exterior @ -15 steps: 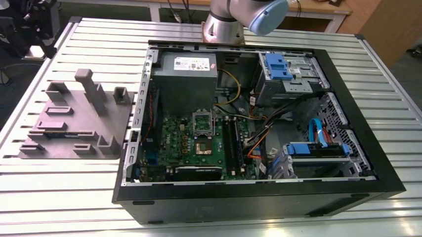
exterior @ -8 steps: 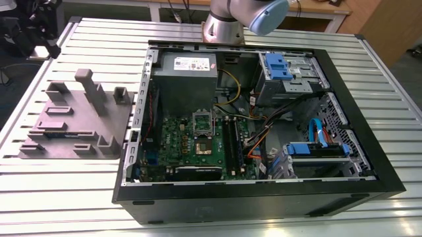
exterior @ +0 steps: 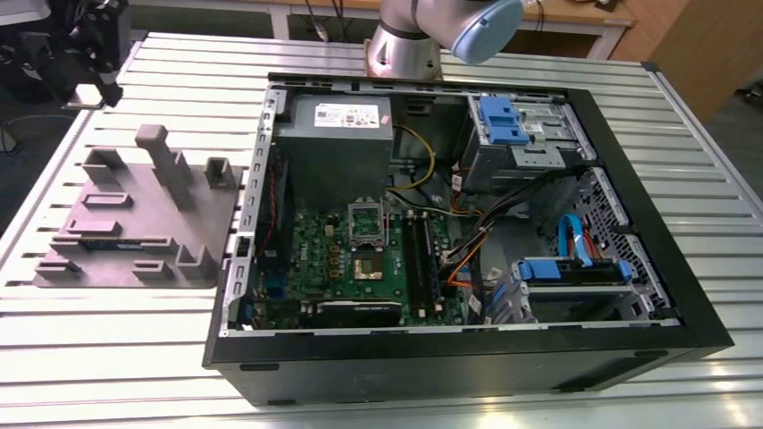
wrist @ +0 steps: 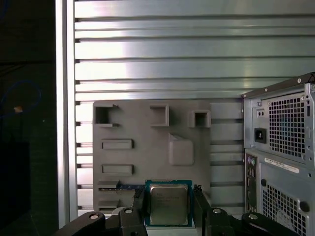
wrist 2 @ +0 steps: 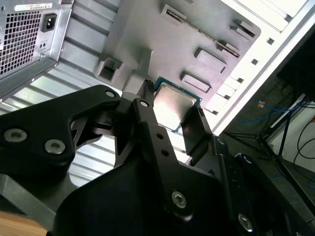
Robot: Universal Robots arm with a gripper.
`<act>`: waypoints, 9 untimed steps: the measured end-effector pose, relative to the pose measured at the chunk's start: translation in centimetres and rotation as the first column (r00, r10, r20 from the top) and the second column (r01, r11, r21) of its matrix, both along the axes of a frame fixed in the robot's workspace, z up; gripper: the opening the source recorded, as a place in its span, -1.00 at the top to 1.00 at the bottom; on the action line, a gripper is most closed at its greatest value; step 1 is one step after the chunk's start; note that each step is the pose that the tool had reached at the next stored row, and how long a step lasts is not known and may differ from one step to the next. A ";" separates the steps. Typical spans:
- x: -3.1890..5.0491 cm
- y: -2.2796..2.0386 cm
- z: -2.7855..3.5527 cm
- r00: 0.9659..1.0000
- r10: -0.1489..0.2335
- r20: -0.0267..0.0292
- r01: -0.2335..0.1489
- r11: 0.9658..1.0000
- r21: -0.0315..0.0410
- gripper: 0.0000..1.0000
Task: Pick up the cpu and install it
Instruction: 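Pick up the cpu and move it towards the insertion slot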
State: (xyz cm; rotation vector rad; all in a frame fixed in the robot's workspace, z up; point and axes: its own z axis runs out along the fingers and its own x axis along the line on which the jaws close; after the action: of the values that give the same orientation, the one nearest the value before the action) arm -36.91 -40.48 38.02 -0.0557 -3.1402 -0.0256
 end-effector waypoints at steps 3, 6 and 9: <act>0.36 0.00 -0.01 1.000 0.000 0.000 0.000 1.000 0.000 0.05; 0.67 0.00 -0.02 1.000 0.000 0.000 0.000 1.000 0.000 0.05; 0.98 0.00 -0.03 1.000 0.000 0.000 0.000 1.000 0.000 0.05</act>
State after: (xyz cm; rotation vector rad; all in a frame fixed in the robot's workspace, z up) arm -35.93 -40.48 37.99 -0.0558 -3.1403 -0.0256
